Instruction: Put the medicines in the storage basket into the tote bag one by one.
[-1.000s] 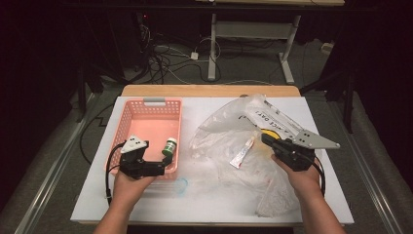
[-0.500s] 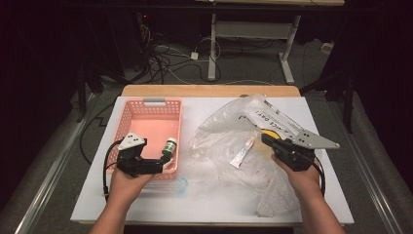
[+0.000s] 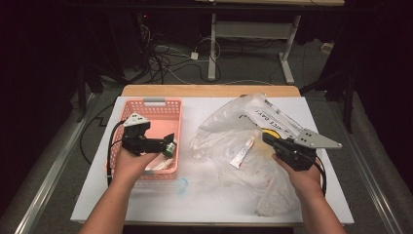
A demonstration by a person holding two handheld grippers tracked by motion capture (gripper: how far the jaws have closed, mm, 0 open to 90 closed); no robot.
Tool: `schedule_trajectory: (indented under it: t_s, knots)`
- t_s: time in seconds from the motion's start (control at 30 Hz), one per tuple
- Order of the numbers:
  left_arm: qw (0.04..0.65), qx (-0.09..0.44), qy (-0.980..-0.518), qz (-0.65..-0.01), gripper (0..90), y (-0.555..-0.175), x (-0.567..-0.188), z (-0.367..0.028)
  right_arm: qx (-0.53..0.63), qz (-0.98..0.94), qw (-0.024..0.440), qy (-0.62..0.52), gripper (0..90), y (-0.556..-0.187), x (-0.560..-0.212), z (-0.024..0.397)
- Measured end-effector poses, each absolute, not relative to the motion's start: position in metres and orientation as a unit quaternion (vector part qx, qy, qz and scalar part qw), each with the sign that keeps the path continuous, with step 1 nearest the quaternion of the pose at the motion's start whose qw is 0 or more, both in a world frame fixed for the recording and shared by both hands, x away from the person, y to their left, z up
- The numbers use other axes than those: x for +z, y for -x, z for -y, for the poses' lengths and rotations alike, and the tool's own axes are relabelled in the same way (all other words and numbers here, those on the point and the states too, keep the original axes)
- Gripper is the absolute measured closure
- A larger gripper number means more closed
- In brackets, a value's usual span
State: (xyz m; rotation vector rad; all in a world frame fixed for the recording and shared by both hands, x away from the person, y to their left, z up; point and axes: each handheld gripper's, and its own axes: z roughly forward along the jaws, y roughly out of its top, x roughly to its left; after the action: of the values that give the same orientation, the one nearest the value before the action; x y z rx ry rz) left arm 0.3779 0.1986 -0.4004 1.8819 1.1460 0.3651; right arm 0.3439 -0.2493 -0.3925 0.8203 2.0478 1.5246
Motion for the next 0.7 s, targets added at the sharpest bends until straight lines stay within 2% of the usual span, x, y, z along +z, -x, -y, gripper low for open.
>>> schedule_trajectory:
  t_s: [0.33, 0.7]
  knots:
    - [0.390, 0.135, -0.768, -0.489, 0.0, -0.406, -0.418, -0.197, 0.551, -0.743, 0.224, -0.306, 90.0, -0.345, -0.394, 0.250]
    - [0.329, 0.090, -0.786, -0.515, 0.8, -0.420, -0.431, -0.199, 0.550, -0.740, 0.229, -0.312, 90.0, -0.347, -0.396, 0.252]
